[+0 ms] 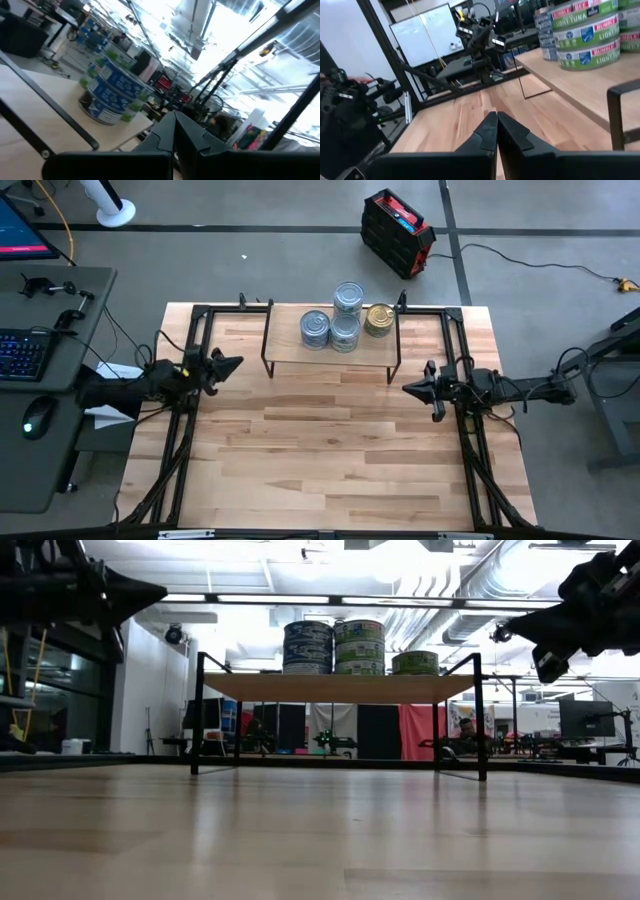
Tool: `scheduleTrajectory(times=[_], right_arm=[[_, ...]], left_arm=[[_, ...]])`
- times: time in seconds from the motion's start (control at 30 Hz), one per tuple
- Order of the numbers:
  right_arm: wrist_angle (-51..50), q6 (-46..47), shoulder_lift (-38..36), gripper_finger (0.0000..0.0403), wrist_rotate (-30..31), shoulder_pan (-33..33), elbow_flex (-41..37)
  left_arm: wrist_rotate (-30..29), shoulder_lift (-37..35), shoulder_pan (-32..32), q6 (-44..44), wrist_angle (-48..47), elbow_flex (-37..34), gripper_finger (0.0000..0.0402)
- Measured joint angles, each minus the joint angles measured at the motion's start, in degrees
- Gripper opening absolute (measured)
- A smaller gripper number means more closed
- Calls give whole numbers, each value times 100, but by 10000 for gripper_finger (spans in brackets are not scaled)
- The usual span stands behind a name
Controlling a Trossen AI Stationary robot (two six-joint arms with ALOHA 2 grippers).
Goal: Stack canned seafood by type on shelf
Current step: Return to Home Position
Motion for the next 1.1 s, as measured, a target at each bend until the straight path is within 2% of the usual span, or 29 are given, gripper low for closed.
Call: scheduleTrajectory(times=[0.43, 0.5, 0.63, 0.7, 0.93, 1.1], right_arm=[[-66, -2, 26, 0, 0, 2, 0], [-65, -1, 28, 0, -1, 2, 0], [-61, 0, 35, 0, 0, 0, 0], [-61, -2, 31, 0, 0, 2, 0], [-61, -1, 33, 0, 0, 1, 0], [-61, -2, 33, 0, 0, 2, 0]], left_arm=[[-20, 0, -220, 4, -79, 0, 1], [18, 2, -339, 299, -40, 0, 1], [484, 3, -717, 2273, -484, -2, 1], [618, 2, -869, 2757, -652, -2, 1], [1501, 2, -821, 2927, -1312, -2, 1], [2199, 55, -770, 3404, -891, -2, 1]])
